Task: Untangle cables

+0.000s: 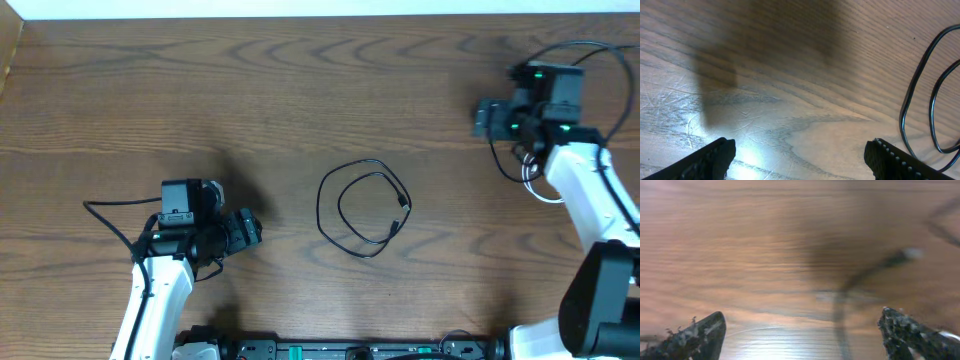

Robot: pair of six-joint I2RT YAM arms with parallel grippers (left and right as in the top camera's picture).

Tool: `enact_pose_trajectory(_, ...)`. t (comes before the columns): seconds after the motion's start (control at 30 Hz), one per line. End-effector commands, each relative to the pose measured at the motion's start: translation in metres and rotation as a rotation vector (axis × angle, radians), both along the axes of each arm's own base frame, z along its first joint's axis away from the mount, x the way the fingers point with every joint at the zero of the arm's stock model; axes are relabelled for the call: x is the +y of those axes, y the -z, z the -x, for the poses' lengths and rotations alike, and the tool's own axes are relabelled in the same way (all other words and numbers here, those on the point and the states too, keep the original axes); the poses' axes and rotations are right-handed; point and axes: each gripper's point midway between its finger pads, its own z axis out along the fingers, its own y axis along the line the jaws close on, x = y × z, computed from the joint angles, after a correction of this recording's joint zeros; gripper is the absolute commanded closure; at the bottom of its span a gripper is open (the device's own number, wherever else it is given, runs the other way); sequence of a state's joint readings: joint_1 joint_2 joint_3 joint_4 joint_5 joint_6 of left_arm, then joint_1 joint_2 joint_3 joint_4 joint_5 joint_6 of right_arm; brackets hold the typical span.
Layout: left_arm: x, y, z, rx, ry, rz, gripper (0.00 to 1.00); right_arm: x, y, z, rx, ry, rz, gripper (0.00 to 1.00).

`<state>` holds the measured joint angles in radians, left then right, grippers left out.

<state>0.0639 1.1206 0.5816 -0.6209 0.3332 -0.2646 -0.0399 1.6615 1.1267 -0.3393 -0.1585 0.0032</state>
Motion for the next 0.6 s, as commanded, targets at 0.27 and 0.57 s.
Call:
enact_pose_trajectory(0.27,0.003,0.002,0.001,0.003,0.001,-0.016,0.12,0.092,0.052,0.036,0.214,-0.209,-0.079,0.99)
enact_pose_trajectory(0.57,0.003,0.002,0.0,0.001,0.001,-0.016,0.12,0.129,0.068,0.083,0.393,-0.248,-0.086,0.64)
